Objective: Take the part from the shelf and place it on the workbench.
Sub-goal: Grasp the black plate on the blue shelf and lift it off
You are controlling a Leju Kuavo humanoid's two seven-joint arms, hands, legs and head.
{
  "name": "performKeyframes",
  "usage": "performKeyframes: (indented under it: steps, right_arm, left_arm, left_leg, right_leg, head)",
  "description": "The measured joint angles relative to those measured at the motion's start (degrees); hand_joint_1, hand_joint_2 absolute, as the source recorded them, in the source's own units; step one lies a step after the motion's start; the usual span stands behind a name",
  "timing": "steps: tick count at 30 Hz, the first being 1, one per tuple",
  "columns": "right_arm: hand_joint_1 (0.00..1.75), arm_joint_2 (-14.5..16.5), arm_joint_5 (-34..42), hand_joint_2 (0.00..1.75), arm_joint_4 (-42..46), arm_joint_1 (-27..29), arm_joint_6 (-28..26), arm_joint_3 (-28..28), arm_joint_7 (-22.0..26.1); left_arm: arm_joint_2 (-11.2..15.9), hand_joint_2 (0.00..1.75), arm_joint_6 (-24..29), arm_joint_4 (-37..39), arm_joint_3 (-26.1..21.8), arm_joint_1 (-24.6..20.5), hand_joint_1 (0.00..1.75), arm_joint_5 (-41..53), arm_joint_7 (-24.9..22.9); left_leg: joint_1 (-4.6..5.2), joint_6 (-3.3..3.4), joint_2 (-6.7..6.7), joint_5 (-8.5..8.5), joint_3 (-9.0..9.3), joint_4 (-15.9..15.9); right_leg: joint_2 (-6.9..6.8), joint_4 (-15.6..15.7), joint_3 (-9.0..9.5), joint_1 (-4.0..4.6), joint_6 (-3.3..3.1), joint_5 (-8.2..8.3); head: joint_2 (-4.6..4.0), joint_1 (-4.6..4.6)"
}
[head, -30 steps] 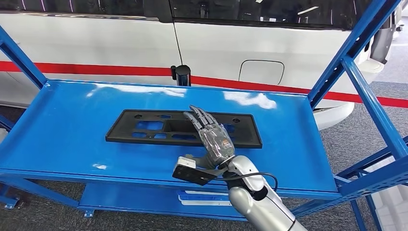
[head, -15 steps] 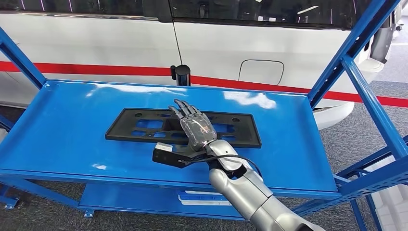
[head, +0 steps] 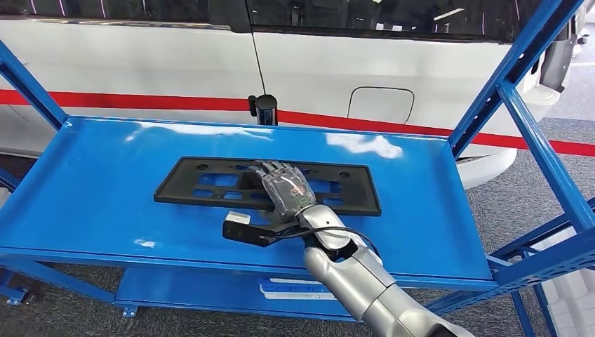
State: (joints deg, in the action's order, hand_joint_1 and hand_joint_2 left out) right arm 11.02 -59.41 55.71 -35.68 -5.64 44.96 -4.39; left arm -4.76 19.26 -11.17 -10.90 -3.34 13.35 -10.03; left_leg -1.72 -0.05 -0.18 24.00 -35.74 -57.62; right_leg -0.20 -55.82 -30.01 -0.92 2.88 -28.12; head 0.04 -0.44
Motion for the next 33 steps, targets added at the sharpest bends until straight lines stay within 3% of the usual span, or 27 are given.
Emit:
performKeyframes:
  steps: [8, 17, 23, 26, 30, 33]
  right_arm:
    - [1.75, 0.24, -2.79, 1.75, -1.09, -0.07, -1.55, -0.54, 0.13]
    - [1.75, -0.09, -10.66, 1.75, -0.67, 0.68, -3.47, -3.37, -0.99]
    - [1.75, -2.51, -23.25, 1.75, 6.33, 3.40, -5.82, -7.06, -2.60]
    - [1.75, -3.54, -26.51, 1.75, 11.66, 4.06, -4.97, -10.03, -1.81]
    - [1.75, -5.03, -26.99, 1.75, 17.97, 4.16, -5.27, -13.50, -1.81]
    - [1.75, -7.27, -25.73, 1.75, 24.34, 3.48, -4.89, -16.73, -1.54]
  left_arm:
    - [0.00, 0.00, 0.02, 0.00, -0.69, 0.02, 0.00, 0.14, 1.28]
    - [-0.10, 0.00, 2.31, 0.00, -0.97, 0.18, 0.00, 2.16, 9.42]
    - [-0.51, 0.00, 3.01, 0.00, -1.05, 0.49, 0.00, 3.90, 24.69]
    - [-0.67, 0.00, 0.65, 0.00, -2.02, 0.47, 0.00, 2.46, 27.22]
    - [-0.92, 1.75, 1.20, 0.00, -2.63, 0.51, 0.00, 3.04, 30.63]
    - [-1.20, 1.75, 3.33, 0.00, -2.63, 0.47, 0.00, 3.92, 33.31]
  left_leg:
    - [0.00, -0.01, 0.00, 0.01, 0.05, 0.00]
    - [0.00, -0.02, 0.00, 0.02, 0.17, 0.00]
    - [0.03, -0.02, -0.02, 0.02, 0.14, -0.01]
    - [0.03, -0.02, 0.05, 0.02, 0.12, -0.02]
    - [0.02, -0.02, -0.01, 0.03, 0.11, -0.04]
    - [0.02, -0.03, -0.02, 0.03, 0.07, -0.04]
  right_leg:
    - [0.00, 0.01, -0.12, 0.00, -0.02, -0.02]
    - [-0.01, 0.02, -0.08, -0.01, -0.05, -0.04]
    - [-0.02, 0.01, 0.06, -0.03, -0.03, -0.01]
    - [0.09, 0.01, 0.30, -0.03, 0.00, 0.03]
    - [0.03, 0.01, -0.07, -0.03, -0.01, 0.00]
    - [0.02, 0.01, 0.05, -0.02, -0.01, -0.01]
  head:
    - [0.00, 0.00]
    - [0.00, 0.00]
    - [0.00, 0.00]
    - [0.00, 0.00]
    - [0.00, -0.01]
    - [0.00, -0.01]
